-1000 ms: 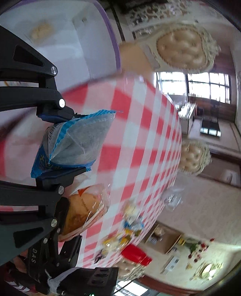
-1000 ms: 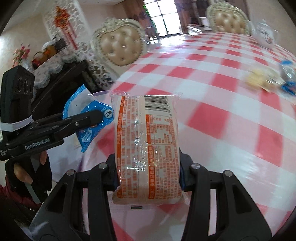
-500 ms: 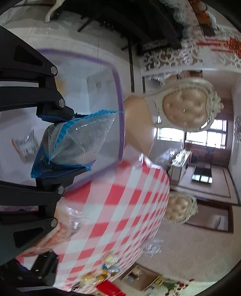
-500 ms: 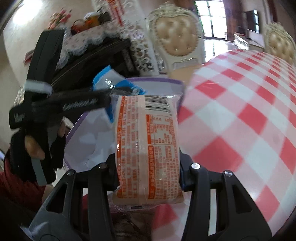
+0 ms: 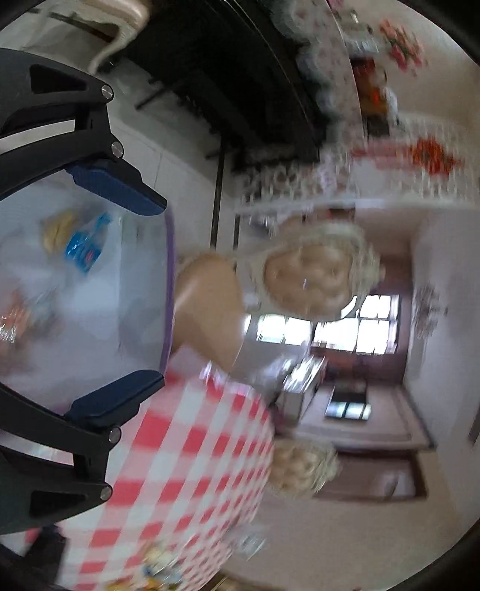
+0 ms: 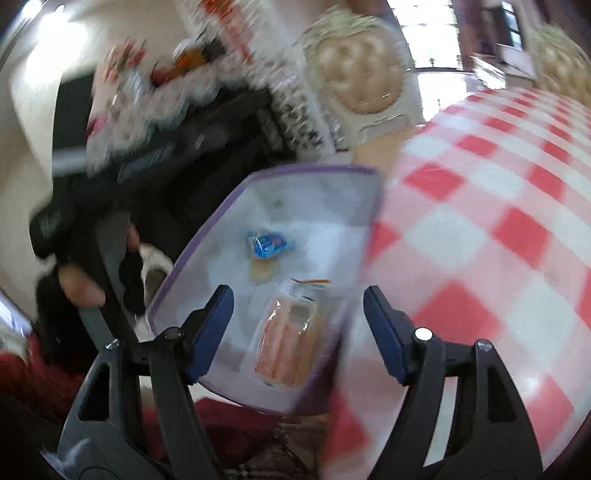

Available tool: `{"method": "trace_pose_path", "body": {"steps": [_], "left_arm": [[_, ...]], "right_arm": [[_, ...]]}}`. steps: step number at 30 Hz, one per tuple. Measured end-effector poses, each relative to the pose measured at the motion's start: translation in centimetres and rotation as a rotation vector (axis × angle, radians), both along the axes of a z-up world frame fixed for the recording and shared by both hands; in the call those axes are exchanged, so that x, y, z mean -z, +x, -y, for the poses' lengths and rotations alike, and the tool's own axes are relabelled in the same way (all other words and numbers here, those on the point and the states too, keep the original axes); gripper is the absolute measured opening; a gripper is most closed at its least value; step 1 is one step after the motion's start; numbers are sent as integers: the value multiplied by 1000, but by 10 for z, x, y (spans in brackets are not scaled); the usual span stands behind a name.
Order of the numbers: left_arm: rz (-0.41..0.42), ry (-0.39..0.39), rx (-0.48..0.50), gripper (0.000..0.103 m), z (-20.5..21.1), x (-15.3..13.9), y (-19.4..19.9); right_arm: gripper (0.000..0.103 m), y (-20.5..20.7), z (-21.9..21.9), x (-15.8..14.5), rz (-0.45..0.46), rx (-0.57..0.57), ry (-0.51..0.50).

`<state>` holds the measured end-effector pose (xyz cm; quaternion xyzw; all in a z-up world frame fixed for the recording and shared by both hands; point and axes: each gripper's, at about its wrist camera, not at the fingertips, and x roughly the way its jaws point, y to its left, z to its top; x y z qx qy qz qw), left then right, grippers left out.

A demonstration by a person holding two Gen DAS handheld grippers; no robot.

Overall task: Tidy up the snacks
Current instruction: 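Carry both bags to the clear bin and open both tools to drop them, then grasp the black chocolate bar with the right tool while the left tool grasps the round wrapped bun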

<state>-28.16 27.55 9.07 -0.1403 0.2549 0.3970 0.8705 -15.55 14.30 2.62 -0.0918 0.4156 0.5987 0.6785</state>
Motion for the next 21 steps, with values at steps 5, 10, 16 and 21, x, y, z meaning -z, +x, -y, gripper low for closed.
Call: {"method": "trace_pose_path", "body": {"steps": [5, 10, 16, 21], "left_arm": [[-23, -119, 239, 87, 38, 15, 66], [-73, -193, 543, 87, 122, 26, 146], [-144, -220, 843, 87, 235, 38, 226], [-179, -246, 935, 87, 298, 49, 275]], "right_arm": [[76, 55, 72, -10, -18, 186, 53], [77, 84, 158, -24, 59, 373, 12], [81, 137, 291, -37, 96, 732, -6], [81, 166, 386, -49, 182, 954, -79]]}}
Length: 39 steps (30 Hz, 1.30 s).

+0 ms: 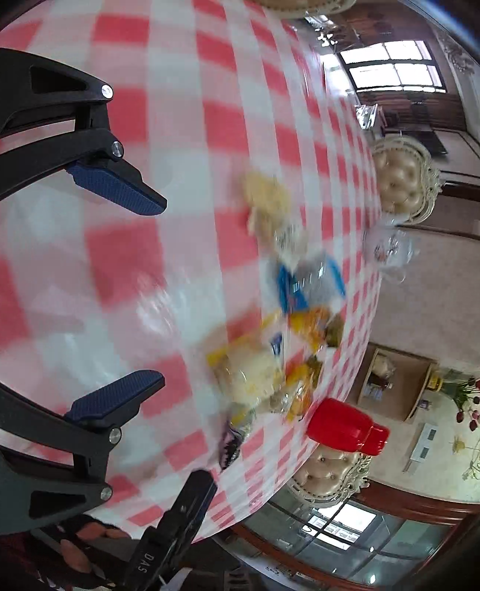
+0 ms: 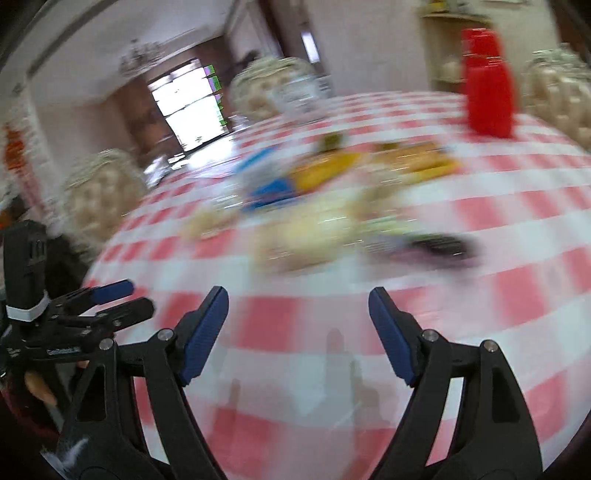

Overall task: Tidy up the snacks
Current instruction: 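Grasp the black chocolate bar with the right tool while the left tool grasps the round wrapped bun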

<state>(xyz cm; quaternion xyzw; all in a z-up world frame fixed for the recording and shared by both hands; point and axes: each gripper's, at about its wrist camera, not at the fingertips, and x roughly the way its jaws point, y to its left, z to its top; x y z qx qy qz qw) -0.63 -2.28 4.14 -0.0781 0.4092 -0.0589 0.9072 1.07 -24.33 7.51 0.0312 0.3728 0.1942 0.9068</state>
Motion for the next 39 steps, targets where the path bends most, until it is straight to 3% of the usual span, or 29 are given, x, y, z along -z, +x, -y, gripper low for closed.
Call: {"method": "trace_pose_path", "body": {"steps": [3, 7, 12, 16, 20, 24, 26, 31, 34, 39], "left_arm": [[11, -48, -34, 87, 19, 5, 27], [-4, -167, -130, 87, 23, 9, 48], [58, -190, -202, 87, 8, 15, 43], [23, -273, -233, 87, -10, 24, 46], [5, -256, -204, 87, -4, 26, 50], [1, -218, -155, 87, 7, 25, 50], [3, -210, -148, 87, 9, 25, 50], [6, -189, -132, 87, 14, 25, 50], [19, -159, -118, 87, 19, 23, 49], [15, -156, -115, 87, 28, 23, 56]], "right_arm": [[81, 22, 44, 2, -5, 46, -39], [81, 61, 71, 4, -59, 42, 48], [81, 104, 82, 16, -128, -4, 94], [81, 113, 72, 30, -164, -97, 16], [81, 98, 52, 34, -150, -229, -93], [64, 78, 34, 39, -149, -351, -152], [63, 69, 28, 41, -143, -375, -183], [58, 68, 25, 43, -137, -317, -198], [33, 69, 25, 41, -119, -244, -256], [25, 70, 28, 38, -124, -149, -269]]}}
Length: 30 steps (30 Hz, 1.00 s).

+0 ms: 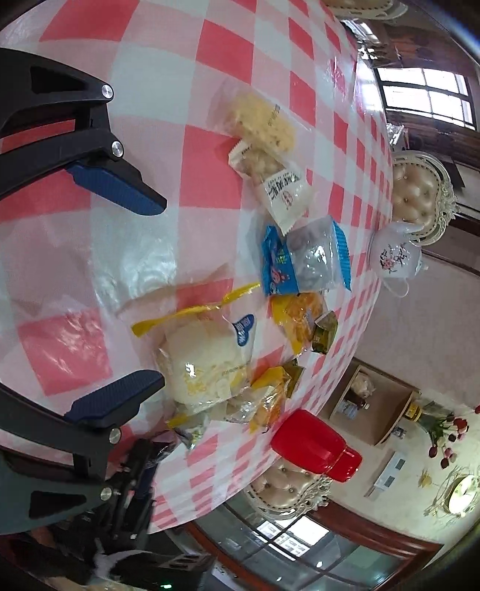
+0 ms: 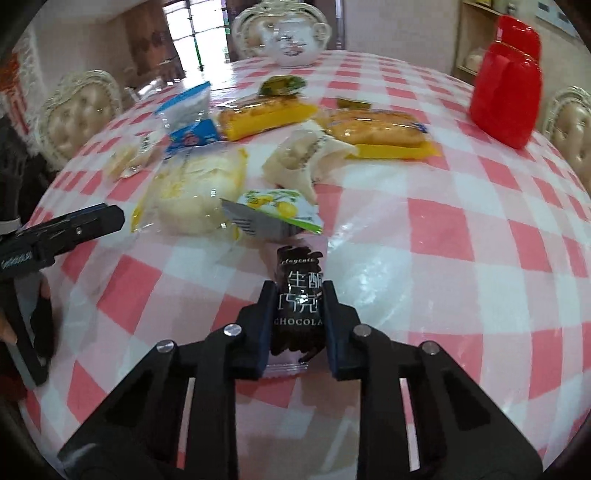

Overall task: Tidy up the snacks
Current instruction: 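Grasp the black chocolate bar with the right tool while the left tool grasps the round wrapped bun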

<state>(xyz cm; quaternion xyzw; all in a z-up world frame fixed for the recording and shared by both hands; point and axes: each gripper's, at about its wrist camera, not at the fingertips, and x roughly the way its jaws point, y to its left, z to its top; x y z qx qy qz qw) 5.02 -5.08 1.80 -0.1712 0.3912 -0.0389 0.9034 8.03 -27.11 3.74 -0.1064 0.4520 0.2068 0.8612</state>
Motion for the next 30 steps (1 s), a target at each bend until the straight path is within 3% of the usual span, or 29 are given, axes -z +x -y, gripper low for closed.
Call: {"method": "trace_pose_path", "body": {"steps": [10, 13, 16, 19, 22, 30], "left_arm": [[-21, -68, -68, 87, 38, -7, 56], [-43, 36, -96, 87, 57, -8, 73], [-91, 83, -92, 92, 65, 0, 82], [-113, 140, -30, 94, 75, 5, 84], [-127, 208, 6, 103, 84, 8, 87], [-145, 283, 68, 103, 90, 10, 92]], "right_arm": [[25, -9, -6, -1, -12, 5, 3], [25, -9, -3, -1, -16, 5, 22], [25, -9, -2, -1, -17, 0, 30], [25, -9, -1, -1, -17, -6, 34], [25, -9, -1, -1, -17, -7, 35], [25, -10, -1, -1, -15, -7, 41]]}}
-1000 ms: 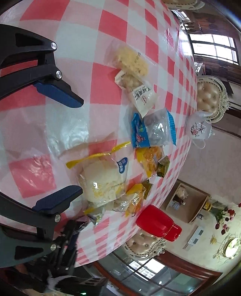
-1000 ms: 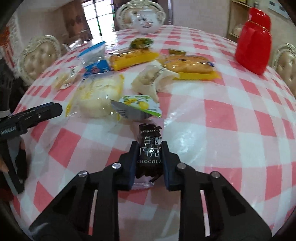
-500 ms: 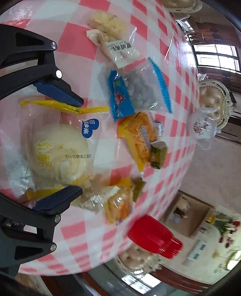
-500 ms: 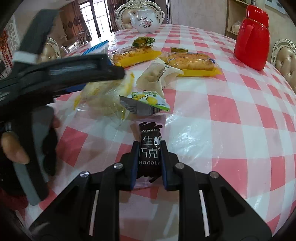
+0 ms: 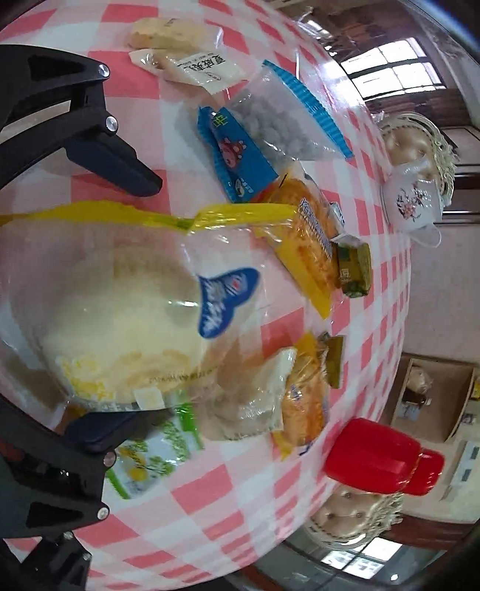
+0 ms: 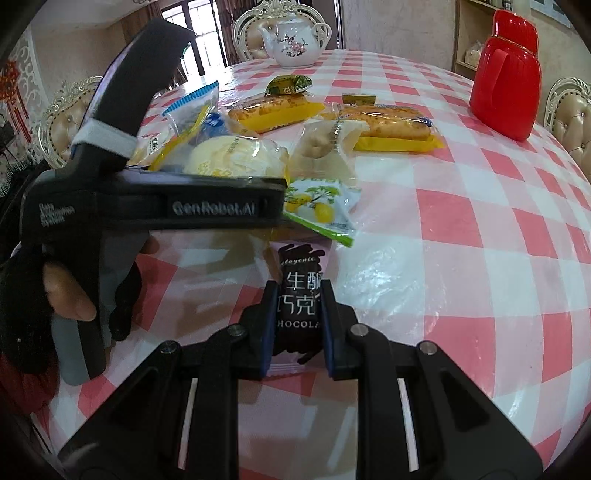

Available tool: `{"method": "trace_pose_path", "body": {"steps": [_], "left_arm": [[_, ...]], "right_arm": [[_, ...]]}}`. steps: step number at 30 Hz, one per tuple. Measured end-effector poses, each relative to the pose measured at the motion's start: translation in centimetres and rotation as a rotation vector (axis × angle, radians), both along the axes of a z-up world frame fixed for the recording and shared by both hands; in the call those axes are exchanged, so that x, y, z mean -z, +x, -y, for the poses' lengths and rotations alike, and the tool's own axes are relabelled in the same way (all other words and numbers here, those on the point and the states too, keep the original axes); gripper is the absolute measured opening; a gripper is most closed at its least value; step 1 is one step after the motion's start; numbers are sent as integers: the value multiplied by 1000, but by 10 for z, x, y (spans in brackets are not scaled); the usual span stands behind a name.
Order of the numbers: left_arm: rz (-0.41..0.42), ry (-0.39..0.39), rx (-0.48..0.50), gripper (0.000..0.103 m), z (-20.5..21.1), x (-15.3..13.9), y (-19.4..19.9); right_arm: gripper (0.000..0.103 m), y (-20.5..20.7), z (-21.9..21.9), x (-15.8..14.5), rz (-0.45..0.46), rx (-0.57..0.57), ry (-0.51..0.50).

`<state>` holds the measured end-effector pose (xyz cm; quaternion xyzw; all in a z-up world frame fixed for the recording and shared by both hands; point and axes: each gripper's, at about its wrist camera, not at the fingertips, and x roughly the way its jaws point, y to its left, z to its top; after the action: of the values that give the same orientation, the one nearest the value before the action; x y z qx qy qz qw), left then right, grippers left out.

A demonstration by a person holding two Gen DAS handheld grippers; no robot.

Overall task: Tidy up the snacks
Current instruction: 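Grasp the black chocolate bar with the right tool while the left tool grasps the round wrapped bun, then carry the chocolate bar and bun to the clear bin and open both tools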

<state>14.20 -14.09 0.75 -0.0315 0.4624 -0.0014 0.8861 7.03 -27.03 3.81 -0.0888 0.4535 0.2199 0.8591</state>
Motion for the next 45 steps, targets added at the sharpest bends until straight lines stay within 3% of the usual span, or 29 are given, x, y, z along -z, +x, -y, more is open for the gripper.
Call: {"method": "trace_pose_path", "body": {"steps": [6, 7, 8, 9, 11, 21, 26, 34, 40, 45], "left_arm": [[2, 9, 39, 103, 0, 0, 0], [11, 4, 58, 96, 0, 0, -1], [41, -6, 99, 66, 1, -4, -5], [59, -15, 127, 54, 2, -6, -6], [54, -41, 143, 48, 0, -6, -8], [74, -146, 139, 47, -41, -16, -44], [114, -191, 87, 47, -85, -24, -76], [162, -254, -12, 47, -137, -27, -114], [205, -248, -24, 47, -148, -34, -132], [244, -228, -43, 47, -159, -41, -148]], "right_arm": [[25, -1, 2, 0, 5, 2, 19], [25, -1, 3, 0, 5, 4, 26], [25, -1, 4, 0, 5, 6, 32], [25, 0, 4, 0, 5, 9, 38], [25, 0, 8, -1, 7, 22, 51], [25, 2, 37, -9, -4, 62, 258], [25, -2, 40, -13, 24, 80, 272], [25, -19, 41, -19, 72, 240, 254], [25, -48, 6, -29, 93, 208, 348], [25, -64, -55, -28, 77, 112, 360]]}}
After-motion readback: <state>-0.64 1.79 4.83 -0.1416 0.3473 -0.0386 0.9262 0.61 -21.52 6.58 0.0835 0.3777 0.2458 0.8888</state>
